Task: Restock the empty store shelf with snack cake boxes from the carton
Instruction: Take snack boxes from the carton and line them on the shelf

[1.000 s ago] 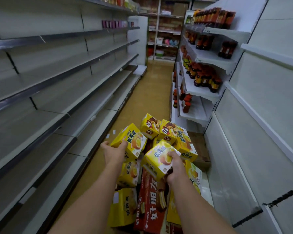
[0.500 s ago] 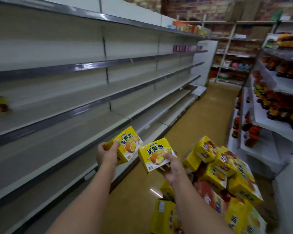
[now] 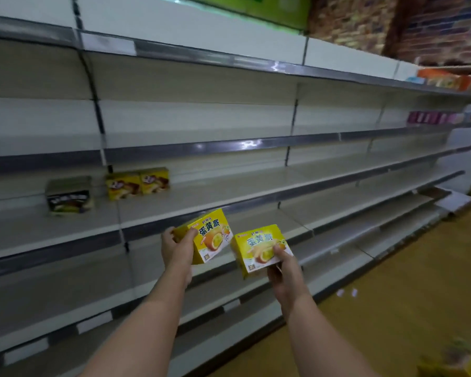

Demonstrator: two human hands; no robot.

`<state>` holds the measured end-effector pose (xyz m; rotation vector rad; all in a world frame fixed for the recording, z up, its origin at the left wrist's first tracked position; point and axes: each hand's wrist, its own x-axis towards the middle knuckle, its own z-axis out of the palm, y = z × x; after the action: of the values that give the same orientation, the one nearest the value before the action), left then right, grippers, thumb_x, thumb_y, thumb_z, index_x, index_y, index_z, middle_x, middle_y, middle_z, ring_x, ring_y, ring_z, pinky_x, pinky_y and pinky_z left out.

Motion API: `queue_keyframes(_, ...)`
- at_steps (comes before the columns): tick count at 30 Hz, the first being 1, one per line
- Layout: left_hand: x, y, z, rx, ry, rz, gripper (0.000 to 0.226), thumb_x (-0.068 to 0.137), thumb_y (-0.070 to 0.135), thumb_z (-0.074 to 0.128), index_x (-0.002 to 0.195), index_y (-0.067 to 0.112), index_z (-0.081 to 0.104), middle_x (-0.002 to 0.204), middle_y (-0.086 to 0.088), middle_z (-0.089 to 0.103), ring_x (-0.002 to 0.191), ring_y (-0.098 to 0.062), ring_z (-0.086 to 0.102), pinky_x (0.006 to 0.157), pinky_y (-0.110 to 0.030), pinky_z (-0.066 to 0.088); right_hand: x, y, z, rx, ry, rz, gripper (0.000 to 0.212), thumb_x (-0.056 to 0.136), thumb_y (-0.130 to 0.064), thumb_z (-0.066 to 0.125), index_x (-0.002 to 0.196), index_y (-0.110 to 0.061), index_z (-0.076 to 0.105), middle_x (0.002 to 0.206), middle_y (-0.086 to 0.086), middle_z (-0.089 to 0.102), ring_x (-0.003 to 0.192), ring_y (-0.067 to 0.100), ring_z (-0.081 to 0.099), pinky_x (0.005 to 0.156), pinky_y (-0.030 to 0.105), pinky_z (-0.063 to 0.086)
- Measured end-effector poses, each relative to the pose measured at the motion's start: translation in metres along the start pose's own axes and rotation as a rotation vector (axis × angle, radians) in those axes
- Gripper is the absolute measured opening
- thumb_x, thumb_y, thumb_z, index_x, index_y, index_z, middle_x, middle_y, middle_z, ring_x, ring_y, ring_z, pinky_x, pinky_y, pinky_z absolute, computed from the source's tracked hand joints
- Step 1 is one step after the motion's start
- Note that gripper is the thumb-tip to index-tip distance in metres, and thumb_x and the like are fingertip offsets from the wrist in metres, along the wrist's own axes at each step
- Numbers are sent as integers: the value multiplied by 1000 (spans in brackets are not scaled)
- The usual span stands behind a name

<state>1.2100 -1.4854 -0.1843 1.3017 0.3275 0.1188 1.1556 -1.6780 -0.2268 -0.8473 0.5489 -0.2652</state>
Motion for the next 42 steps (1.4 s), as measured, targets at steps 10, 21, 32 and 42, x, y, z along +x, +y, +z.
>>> queue_keyframes(10,90,31,-48,44,-10,77,58,92,26,62,143,20,35,133,-6,55,108,-26,59,86,-39,47,47,26,102,20,26,61,38,87,5,60,122,-2,48,108,18,57,98,32,58,86,41,50)
queue_keyframes(21,176,23,-14,142,61,77,67,92,8,59,147,19,22,139,-11,47,111,-34,59,93,-53,50,140,10,149,-46,-238,2,28,90,0,57,110,-14,43,106,13,59,89,23,61,96,44,48)
queue_keyframes(32,234,10,80,349,107,124,69,95,-1,50,151,24,18,138,-8,46,124,-30,47,99,-44,41,274,-37,169,-363,-143,-64,45,83,9,62,116,-18,48,117,14,56,100,29,59,80,39,54)
queue_keyframes(42,267,-3,107,387,27,68,79,95,-4,46,151,36,8,144,-7,43,126,-31,46,104,-48,40,338,-65,175,-713,-305,-75,53,81,12,61,126,-8,42,121,18,56,94,27,55,69,31,46)
